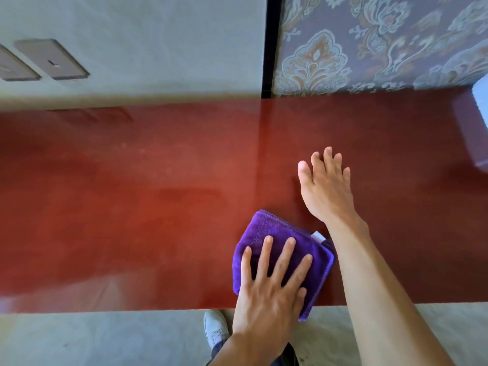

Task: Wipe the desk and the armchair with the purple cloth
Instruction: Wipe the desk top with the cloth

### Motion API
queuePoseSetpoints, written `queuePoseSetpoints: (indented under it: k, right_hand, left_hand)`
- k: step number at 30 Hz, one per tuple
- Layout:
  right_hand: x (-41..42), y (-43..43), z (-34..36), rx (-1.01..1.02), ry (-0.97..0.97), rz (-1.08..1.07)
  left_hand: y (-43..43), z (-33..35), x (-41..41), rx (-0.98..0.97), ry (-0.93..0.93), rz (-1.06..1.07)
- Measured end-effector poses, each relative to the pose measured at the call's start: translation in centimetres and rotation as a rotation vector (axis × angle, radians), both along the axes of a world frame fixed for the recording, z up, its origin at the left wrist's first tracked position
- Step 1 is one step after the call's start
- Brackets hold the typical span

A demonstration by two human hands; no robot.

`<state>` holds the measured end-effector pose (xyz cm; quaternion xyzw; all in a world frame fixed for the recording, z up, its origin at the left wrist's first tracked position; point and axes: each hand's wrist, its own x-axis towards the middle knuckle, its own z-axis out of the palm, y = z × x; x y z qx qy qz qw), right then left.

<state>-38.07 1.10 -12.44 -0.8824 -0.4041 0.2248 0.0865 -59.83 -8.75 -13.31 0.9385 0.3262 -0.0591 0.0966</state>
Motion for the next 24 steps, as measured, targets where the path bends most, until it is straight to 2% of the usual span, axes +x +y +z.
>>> queuePoseSetpoints:
  k: [5, 8, 11, 14, 18, 24]
  right_hand:
    - [-0.3, -0.2, 0.4, 0.010, -0.029, -0.036]
    - [-3.5, 0.0, 1.4, 0.185, -0.023, -0.061]
    - [-10.5, 0.1, 2.3, 0.364, 0.130, 0.129]
    - [-18.5, -0.3, 2.0, 0.342, 0.260, 0.417]
    - [-26.5, 0.0, 1.2, 0.319, 0.211, 0.598]
    - [-35.7, 2.2, 1.1, 0.139, 0.121, 0.843]
  left_hand:
    - [1.3, -0.1, -2.1, -0.050, -0.028, 0.092]
    - [3.6, -0.6, -4.7, 0.006, -0.028, 0.198]
    - [7.8, -0.7, -8.4, 0.069, 0.003, 0.306]
    - [11.7, -0.7, -12.8, 0.117, 0.040, 0.359]
    - [15.1, -0.1, -18.6, 0.140, 0.106, 0.429]
    - [14.9, 0.7, -27.4, 0.129, 0.123, 0.623]
